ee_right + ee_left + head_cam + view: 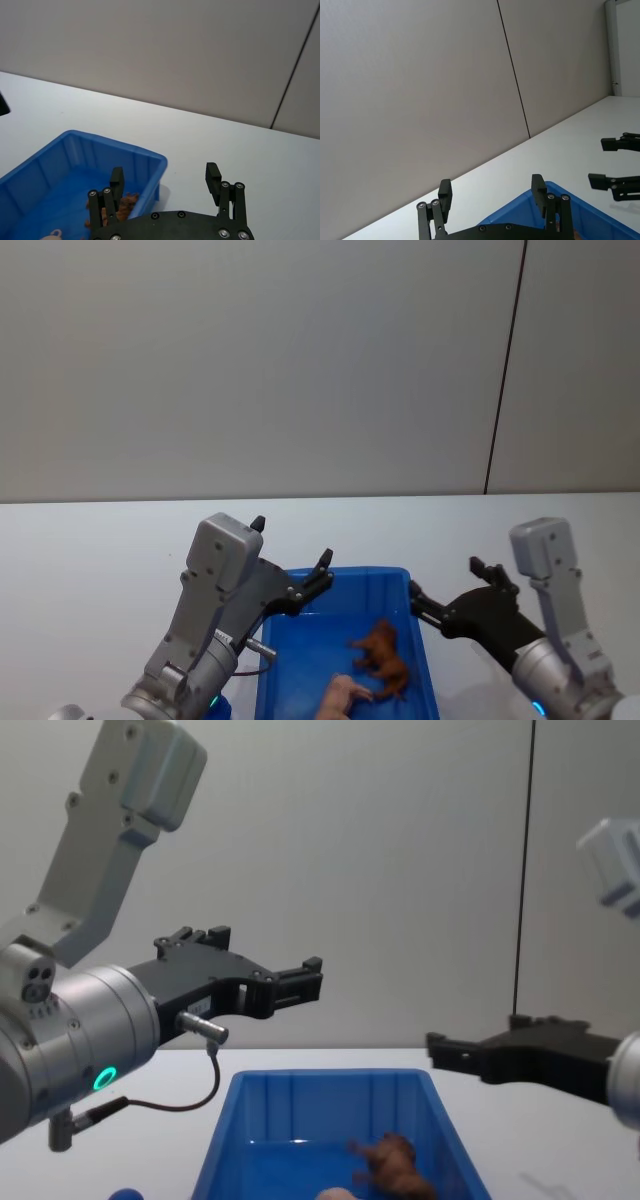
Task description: Pick up the two dolls from the table and place them into the box.
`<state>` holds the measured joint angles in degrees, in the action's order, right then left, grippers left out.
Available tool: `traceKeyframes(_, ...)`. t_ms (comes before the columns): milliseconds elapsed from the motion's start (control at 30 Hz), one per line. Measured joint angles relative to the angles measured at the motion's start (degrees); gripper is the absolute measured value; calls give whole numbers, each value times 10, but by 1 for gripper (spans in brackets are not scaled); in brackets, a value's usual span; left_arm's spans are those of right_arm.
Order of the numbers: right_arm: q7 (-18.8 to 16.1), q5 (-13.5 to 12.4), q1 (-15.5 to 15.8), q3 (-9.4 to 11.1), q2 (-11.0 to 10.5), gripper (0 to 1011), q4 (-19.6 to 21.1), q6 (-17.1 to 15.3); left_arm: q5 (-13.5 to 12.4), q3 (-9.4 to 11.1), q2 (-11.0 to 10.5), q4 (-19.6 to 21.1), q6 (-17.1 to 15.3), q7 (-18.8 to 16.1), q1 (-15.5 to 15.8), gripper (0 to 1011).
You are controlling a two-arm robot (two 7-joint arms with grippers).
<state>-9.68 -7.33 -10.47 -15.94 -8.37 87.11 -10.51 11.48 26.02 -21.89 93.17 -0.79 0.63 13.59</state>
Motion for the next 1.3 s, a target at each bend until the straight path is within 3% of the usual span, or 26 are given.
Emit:
traceKeyframes(467,35,-10,21,13,-16,1001,23,13,0,0,0,1,-1,0,-1,1001)
traceKeyframes(700,42,-12,25,16,-19,1001,28,16,8,-5,-11,14,-15,-8,-11,1001)
traceKeyframes(1000,48,-13,29,17,-21,1001,31,18,34,-19,-42,56,-71,-26,-38,1001)
traceKeyframes(1300,51,-14,30,18,-22,1001,33,18,63,-33,-74,90,-127,-22,-61,1001)
